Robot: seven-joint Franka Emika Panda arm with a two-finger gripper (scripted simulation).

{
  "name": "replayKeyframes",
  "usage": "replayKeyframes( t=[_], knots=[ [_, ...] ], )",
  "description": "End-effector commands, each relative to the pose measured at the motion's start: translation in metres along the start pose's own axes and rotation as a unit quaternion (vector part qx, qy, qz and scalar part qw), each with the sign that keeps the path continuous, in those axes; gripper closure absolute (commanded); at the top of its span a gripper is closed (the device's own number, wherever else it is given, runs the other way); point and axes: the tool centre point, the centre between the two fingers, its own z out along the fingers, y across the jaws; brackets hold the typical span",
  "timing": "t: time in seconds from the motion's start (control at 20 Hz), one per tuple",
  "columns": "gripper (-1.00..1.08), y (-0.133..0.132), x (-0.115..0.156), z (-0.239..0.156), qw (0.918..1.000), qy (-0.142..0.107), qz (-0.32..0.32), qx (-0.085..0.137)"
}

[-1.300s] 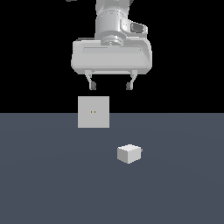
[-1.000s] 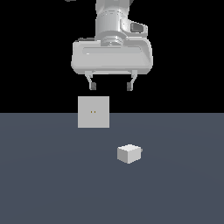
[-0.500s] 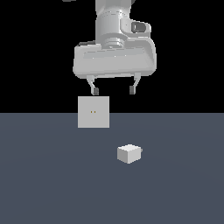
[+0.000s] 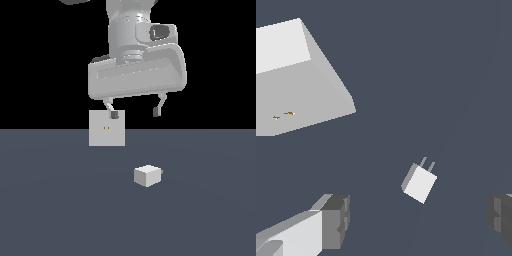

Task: Plug the charger into the wall socket.

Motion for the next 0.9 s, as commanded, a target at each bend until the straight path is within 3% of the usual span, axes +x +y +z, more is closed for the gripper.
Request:
replayKeyframes(
  t=[0.0, 0.4, 0.85],
  knots=[
    [-0.92, 0.003, -0.003, 0.006, 0.9996, 0.012, 0.024, -0.004],
    [-0.92, 0.011, -0.010, 0.022, 0.9946, 0.046, 0.092, -0.015],
    [-0.92, 0.019, -0.016, 0.040, 0.9832, 0.082, 0.161, -0.028]
  ],
)
